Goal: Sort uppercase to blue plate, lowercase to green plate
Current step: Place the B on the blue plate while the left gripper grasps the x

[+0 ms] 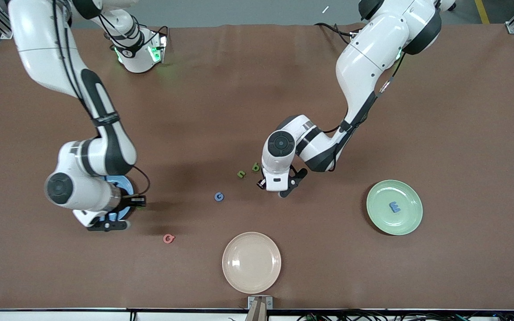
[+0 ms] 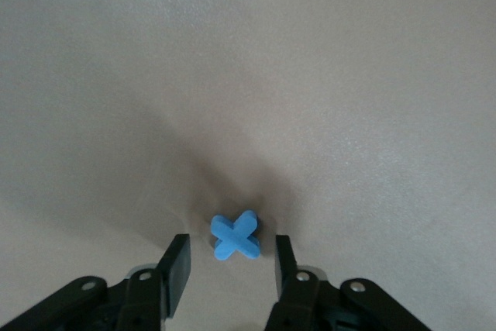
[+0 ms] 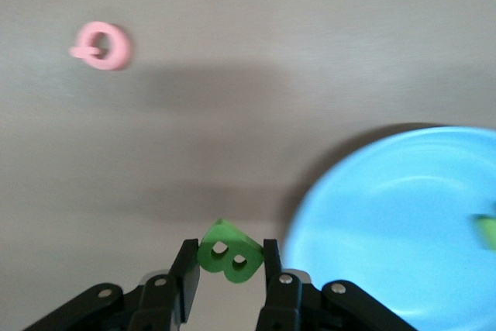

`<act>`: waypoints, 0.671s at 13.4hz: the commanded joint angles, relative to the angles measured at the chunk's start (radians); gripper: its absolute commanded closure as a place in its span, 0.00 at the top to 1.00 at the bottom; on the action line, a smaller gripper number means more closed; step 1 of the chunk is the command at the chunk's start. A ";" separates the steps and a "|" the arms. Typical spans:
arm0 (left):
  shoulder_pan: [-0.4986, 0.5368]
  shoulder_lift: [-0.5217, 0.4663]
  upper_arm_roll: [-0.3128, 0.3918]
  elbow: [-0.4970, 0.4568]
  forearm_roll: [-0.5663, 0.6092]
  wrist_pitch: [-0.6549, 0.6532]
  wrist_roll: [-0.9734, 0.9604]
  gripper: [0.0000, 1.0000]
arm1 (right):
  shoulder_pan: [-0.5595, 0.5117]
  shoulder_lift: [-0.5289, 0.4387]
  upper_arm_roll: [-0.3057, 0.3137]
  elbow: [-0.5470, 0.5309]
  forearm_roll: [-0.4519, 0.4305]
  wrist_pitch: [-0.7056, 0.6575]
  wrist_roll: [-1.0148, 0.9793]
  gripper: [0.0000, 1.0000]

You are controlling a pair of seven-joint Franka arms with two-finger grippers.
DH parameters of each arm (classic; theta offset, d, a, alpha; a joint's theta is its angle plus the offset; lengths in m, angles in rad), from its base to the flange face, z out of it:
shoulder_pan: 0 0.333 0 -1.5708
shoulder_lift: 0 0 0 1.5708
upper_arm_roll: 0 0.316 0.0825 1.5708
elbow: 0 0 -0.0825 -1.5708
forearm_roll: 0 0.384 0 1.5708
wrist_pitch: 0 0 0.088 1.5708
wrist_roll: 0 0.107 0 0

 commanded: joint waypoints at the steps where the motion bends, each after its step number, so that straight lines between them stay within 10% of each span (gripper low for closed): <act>1: -0.019 0.022 0.021 0.034 0.002 0.000 -0.006 0.49 | -0.088 -0.009 0.021 -0.033 -0.076 0.012 -0.109 0.11; 3: -0.019 0.027 0.021 0.036 0.001 0.001 -0.006 0.47 | -0.107 0.006 0.021 -0.038 -0.090 0.041 -0.129 0.21; 6: -0.019 0.028 0.021 0.039 0.002 0.001 -0.003 0.30 | -0.108 0.022 0.021 -0.047 -0.091 0.086 -0.129 0.77; 9: -0.015 0.019 0.021 0.039 0.010 0.000 -0.001 0.05 | -0.102 0.020 0.023 -0.044 -0.085 0.086 -0.117 1.00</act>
